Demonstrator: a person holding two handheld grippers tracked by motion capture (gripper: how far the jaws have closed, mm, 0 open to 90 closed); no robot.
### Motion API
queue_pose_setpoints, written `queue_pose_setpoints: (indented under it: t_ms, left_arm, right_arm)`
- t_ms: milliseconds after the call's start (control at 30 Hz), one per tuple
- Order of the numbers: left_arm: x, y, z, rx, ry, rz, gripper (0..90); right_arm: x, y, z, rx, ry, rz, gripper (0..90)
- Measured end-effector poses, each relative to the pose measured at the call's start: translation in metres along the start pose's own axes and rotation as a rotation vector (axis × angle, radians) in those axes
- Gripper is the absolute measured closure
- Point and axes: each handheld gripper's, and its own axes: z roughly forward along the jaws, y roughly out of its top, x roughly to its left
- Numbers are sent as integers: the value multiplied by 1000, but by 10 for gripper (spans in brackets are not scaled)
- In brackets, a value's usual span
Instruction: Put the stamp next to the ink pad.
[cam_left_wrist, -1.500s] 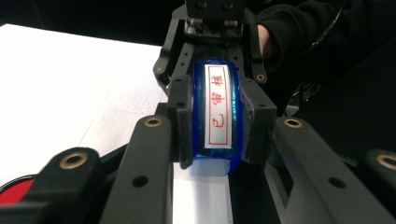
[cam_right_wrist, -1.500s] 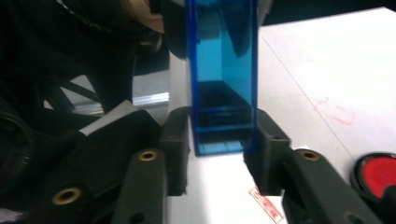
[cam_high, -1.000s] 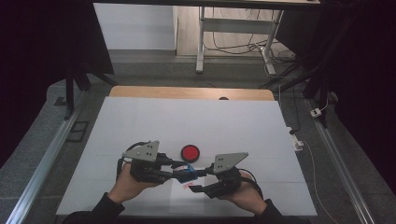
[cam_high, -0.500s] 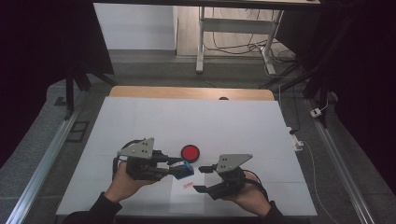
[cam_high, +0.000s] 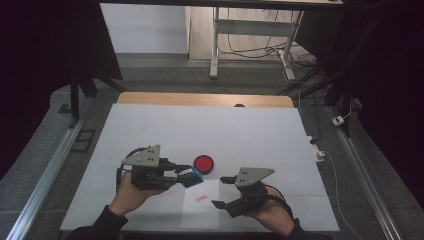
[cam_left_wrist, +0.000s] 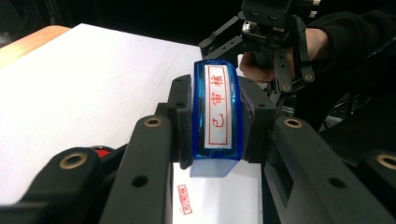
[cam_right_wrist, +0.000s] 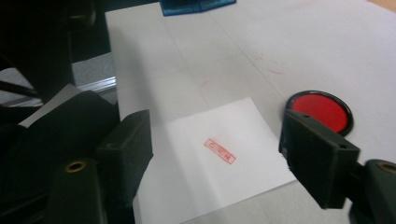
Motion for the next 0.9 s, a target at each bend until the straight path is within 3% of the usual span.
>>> queue_pose_setpoints:
  t_ms: [233,367,600,900]
  left_arm:
    - [3,-2,-2,23,44,-13,693]
    - [5,-3,-4,36,68,-21,693]
    - [8,-7,-6,64,109,-31,693]
    - [12,-9,-9,86,152,-40,693]
  right_arm:
    - [-1,-5,-5,17,-50,29,176]
    - [-4,-10,-9,66,-84,55,91]
    - [-6,-17,-17,94,-142,70,58]
    - [-8,-36,-35,131,-281,141,0]
